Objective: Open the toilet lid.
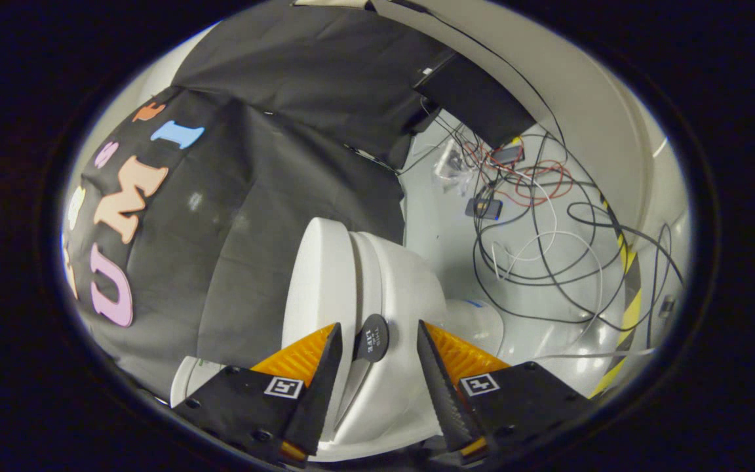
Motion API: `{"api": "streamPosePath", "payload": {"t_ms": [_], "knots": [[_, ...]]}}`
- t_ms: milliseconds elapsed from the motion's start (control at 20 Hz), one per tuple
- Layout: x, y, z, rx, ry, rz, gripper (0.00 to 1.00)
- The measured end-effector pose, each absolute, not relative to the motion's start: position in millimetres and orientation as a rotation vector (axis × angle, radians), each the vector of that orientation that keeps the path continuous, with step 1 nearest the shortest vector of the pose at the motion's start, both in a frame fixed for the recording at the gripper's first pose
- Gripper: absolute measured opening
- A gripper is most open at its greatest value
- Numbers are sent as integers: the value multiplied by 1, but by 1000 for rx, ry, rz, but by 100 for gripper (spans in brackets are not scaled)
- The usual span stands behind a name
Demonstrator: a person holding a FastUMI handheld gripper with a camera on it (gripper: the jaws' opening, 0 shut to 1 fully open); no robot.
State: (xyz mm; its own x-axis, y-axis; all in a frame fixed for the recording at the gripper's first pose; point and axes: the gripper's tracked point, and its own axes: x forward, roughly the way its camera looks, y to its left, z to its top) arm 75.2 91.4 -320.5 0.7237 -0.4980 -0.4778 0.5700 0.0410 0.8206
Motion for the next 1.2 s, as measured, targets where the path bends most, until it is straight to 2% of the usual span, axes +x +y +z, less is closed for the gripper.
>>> {"api": "streamPosePath", "payload": {"t_ms": [50, 200, 400, 500, 750, 1200], "knots": [[78, 85, -323, 1331, 64, -801, 72], [89, 99, -327, 1373, 84, -732, 27], [106, 110, -328, 1387, 127, -645, 27], [107, 109, -324, 1397, 119, -641, 12], [109, 110, -316, 1350, 127, -612, 7], [114, 123, -244, 1057, 106, -514, 6]]}}
